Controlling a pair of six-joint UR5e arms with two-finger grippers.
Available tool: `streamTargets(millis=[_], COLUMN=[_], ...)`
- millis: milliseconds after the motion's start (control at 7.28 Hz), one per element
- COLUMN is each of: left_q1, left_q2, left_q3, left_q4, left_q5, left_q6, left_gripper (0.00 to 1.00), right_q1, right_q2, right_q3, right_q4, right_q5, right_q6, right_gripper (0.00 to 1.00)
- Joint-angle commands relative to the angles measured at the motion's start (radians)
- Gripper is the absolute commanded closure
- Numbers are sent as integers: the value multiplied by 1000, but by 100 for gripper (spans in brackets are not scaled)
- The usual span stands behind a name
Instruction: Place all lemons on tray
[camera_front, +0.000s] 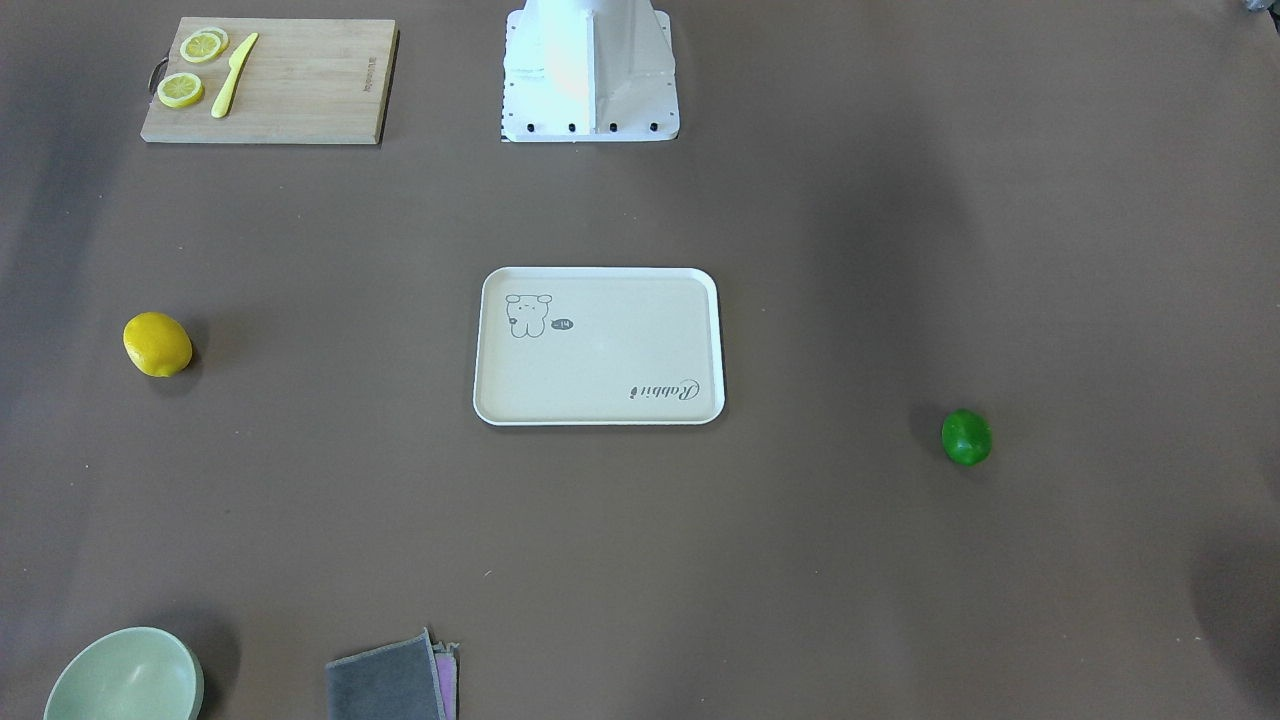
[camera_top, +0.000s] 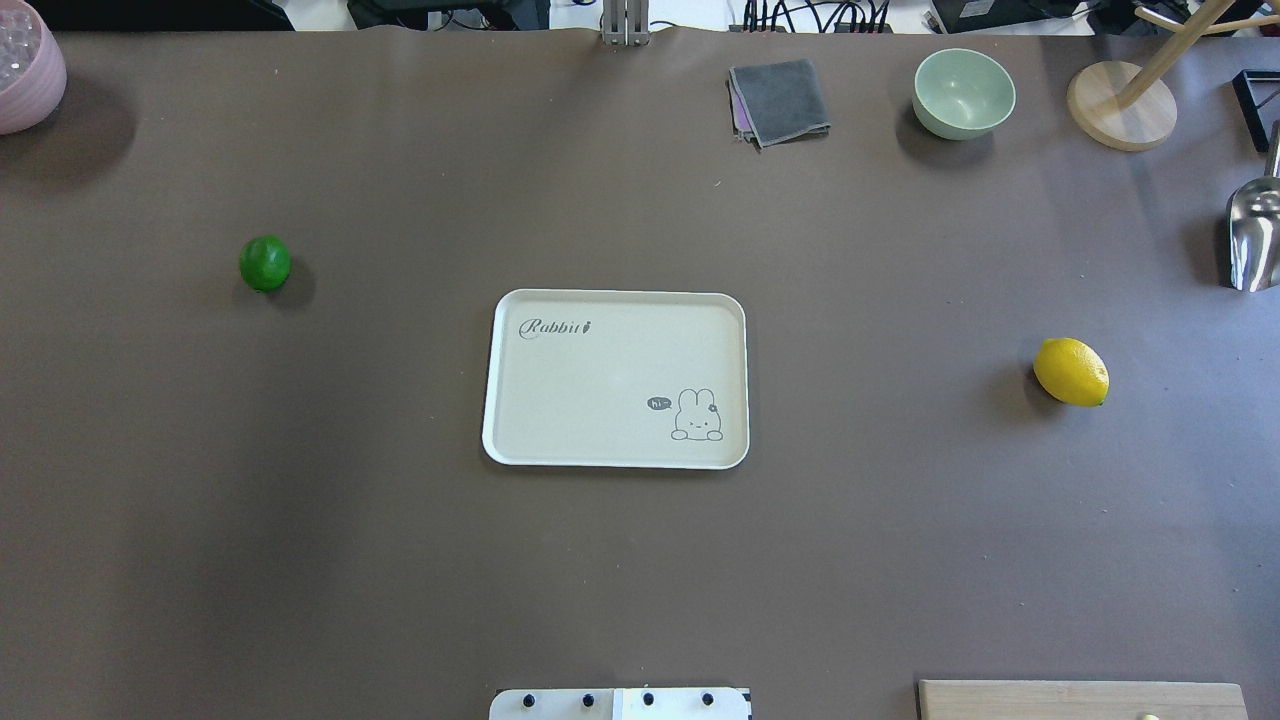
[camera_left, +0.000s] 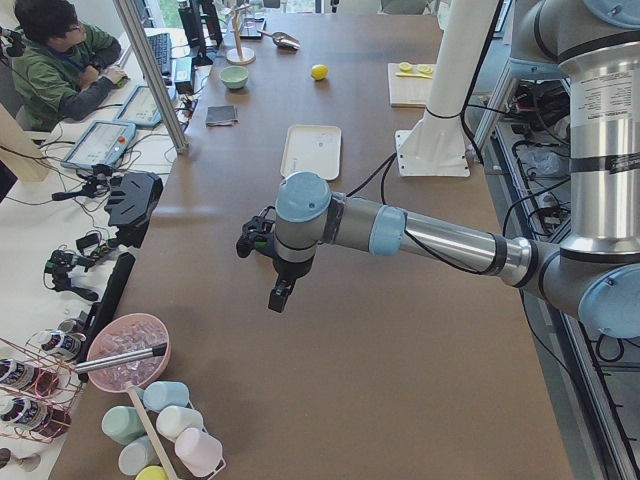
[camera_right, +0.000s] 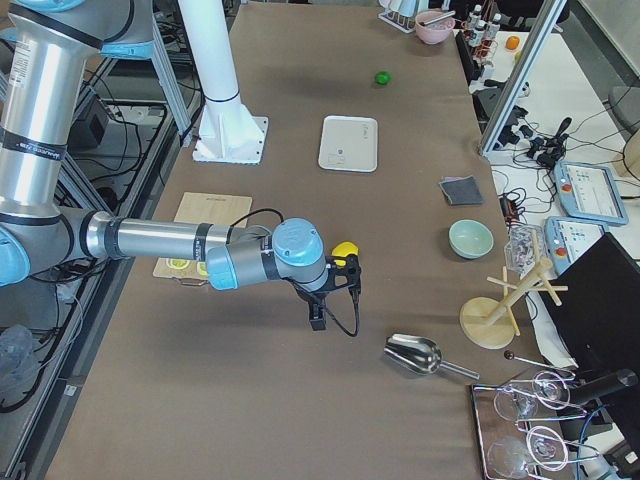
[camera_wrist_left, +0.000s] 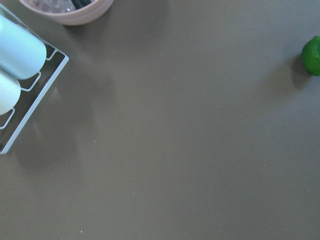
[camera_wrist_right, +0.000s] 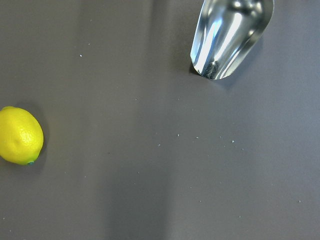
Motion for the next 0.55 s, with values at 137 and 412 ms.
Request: streamTargets(millis=[137,412], left_q1=[10,90], left_q2=[-152,-189], left_q3=[108,116], left_q4=[-126,-149], left_q5=[-5,-62], left_q6=[-102,-145], left_gripper=[2,2], right_q1=[0,0], right_q2=[-2,1], right_q3=[-1,0], right_q4=[10,10], right_q5=[0,1], right_q6=[3,0], right_gripper=[0,0])
